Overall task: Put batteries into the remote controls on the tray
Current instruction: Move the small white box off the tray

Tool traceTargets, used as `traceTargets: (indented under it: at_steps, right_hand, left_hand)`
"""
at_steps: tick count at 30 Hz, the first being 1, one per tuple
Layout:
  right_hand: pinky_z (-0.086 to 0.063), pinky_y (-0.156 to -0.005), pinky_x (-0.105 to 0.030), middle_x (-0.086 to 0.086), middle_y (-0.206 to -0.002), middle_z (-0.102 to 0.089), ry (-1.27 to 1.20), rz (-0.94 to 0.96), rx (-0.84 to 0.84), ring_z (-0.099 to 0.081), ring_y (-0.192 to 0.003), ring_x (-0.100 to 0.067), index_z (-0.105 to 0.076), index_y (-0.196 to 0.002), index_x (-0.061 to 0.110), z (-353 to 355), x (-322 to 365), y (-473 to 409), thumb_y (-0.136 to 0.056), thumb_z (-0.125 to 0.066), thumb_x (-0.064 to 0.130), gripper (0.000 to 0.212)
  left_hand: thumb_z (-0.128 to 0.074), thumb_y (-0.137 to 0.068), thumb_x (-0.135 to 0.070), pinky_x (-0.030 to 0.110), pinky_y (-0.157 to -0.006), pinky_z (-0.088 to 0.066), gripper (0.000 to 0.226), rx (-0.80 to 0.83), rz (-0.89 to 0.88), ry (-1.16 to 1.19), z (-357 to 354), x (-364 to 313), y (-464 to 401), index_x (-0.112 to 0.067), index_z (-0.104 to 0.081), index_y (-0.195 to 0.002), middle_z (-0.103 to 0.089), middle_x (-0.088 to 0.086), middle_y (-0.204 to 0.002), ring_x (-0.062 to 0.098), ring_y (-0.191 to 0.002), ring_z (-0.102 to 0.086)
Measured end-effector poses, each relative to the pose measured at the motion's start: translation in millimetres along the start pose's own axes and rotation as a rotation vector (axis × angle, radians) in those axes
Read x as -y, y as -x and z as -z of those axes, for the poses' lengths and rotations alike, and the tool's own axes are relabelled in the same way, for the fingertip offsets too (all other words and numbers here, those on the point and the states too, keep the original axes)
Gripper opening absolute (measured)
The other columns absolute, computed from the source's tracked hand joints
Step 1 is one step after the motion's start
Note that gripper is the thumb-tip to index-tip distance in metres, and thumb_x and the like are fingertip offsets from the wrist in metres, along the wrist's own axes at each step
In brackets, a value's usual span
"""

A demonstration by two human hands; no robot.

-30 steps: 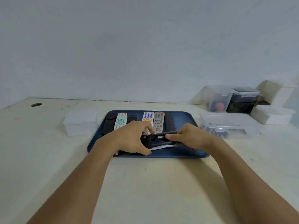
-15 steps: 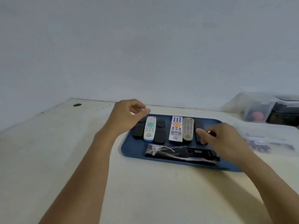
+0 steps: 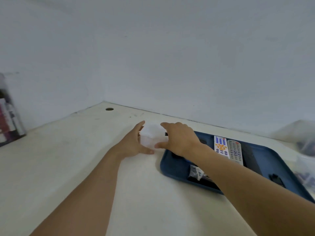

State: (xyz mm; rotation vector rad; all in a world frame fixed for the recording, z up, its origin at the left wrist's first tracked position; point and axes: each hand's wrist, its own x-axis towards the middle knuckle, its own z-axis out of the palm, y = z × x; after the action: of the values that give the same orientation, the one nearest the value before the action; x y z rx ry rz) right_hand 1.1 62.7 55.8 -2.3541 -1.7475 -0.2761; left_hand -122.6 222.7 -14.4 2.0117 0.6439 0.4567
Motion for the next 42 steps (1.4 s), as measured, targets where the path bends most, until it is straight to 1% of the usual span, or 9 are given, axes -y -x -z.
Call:
traceTargets:
  at_steps: [3, 6, 10, 16, 20, 27, 30, 37, 42]
  right_hand:
    - [-0.038, -0.062, -0.034, 0.004, -0.08, -0.058, 0.112, 0.065, 0.016, -0.056, -0.073, -0.022, -0.054, -0.096, 0.02, -13.9, -6.1, -11.2, -0.082, -0.06, 0.07, 0.052]
    - [-0.033, -0.061, -0.034, 0.006, -0.07, -0.044, 0.248, 0.206, -0.041, -0.05, -0.067, -0.023, -0.049, -0.099, 0.019, -18.3, -13.5, -10.9, -0.089, -0.043, 0.075, 0.057]
    - [-0.032, -0.06, -0.034, 0.002, -0.074, -0.046, 0.319, 0.3, -0.126, -0.046, -0.064, -0.021, -0.052, -0.084, 0.016, -17.9, -10.4, -15.7, -0.092, -0.027, 0.072, 0.063]
    - [-0.017, -0.044, -0.024, -0.001, -0.051, -0.046, 0.342, 0.472, -0.348, -0.043, -0.039, -0.022, -0.05, -0.051, 0.014, -26.9, -11.9, -24.8, -0.096, -0.032, 0.048, 0.059]
    - [-0.033, -0.051, -0.031, 0.002, -0.059, -0.042, 0.18, 0.275, -0.351, -0.049, -0.053, -0.025, -0.04, -0.059, 0.014, -2.5, -14.7, -40.2, -0.102, -0.021, 0.053, 0.061]
    - [-0.042, -0.061, -0.035, -0.002, -0.08, -0.057, -0.22, -0.271, -0.387, -0.056, -0.071, -0.026, -0.046, -0.1, 0.014, 20.6, -23.1, -73.2, -0.097, -0.051, 0.056, 0.042]
    - [-0.043, -0.057, -0.035, 0.001, -0.072, -0.054, -0.24, -0.093, -0.399, -0.055, -0.064, -0.023, -0.044, -0.096, 0.014, 3.1, -5.1, -61.1, -0.101, -0.053, 0.04, 0.028]
    - [-0.044, -0.079, -0.026, 0.001, -0.111, -0.059, -0.212, 0.055, 0.262, -0.056, -0.094, -0.016, -0.065, -0.117, 0.016, 2.0, 3.4, -58.6, -0.083, -0.08, 0.023, 0.037]
    - [-0.053, -0.085, -0.025, 0.005, -0.111, -0.069, -0.375, 0.079, -0.098, -0.064, -0.095, -0.009, -0.071, -0.109, 0.02, 32.9, -14.6, -11.2, -0.094, -0.065, 0.018, 0.016]
  left_hand:
    - [-0.101, -0.047, -0.041, 0.035, -0.107, -0.045, 0.116, -0.026, -0.044, -0.013, -2.4, 5.9, -9.6, -0.034, -0.04, -0.146, -0.047, -0.018, -0.143, 0.012, -0.132, -0.048]
    - [-0.1, -0.05, -0.022, 0.027, -0.084, -0.054, 0.086, -0.048, -0.059, 0.054, -1.0, 3.5, -10.5, -0.03, -0.055, -0.122, -0.063, -0.01, -0.116, 0.01, -0.107, -0.062]
    - [-0.098, -0.032, -0.036, 0.037, -0.084, -0.058, 0.091, -0.048, -0.054, 0.042, -3.4, 2.8, -11.4, -0.029, -0.059, -0.113, -0.069, -0.008, -0.109, 0.013, -0.101, -0.068]
    - [-0.102, -0.043, -0.048, 0.048, -0.091, -0.058, 0.091, 0.023, -0.056, -0.008, 0.5, 8.9, -16.0, -0.019, -0.064, -0.121, -0.072, 0.0, -0.116, 0.021, -0.109, -0.069]
    - [-0.098, -0.032, -0.061, 0.042, -0.094, -0.055, 0.11, -0.02, -0.059, -0.034, -1.3, 8.7, -11.6, -0.034, -0.053, -0.129, -0.06, -0.013, -0.127, 0.01, -0.116, -0.059]
    - [-0.102, -0.045, -0.032, 0.033, -0.096, -0.05, 0.116, -0.073, -0.084, 0.021, -3.9, 1.1, -6.9, -0.035, -0.032, -0.138, -0.05, -0.013, -0.128, 0.012, -0.117, -0.052]
    - [-0.101, -0.049, -0.03, 0.029, -0.09, -0.045, 0.116, -0.117, -0.081, 0.019, -5.6, -0.8, -5.2, -0.033, -0.02, -0.132, -0.045, -0.011, -0.125, 0.01, -0.113, -0.048]
    - [-0.102, -0.046, -0.032, 0.028, -0.091, -0.045, 0.116, -0.13, -0.127, -0.016, -5.1, 2.7, -6.2, -0.044, -0.034, -0.14, -0.046, -0.011, -0.133, 0.015, -0.123, -0.047]
    - [-0.099, -0.046, -0.046, 0.03, -0.099, -0.04, 0.117, -0.18, -0.119, -0.035, -7.4, -2.9, -1.9, -0.04, -0.032, -0.141, -0.04, -0.006, -0.136, 0.015, -0.127, -0.042]
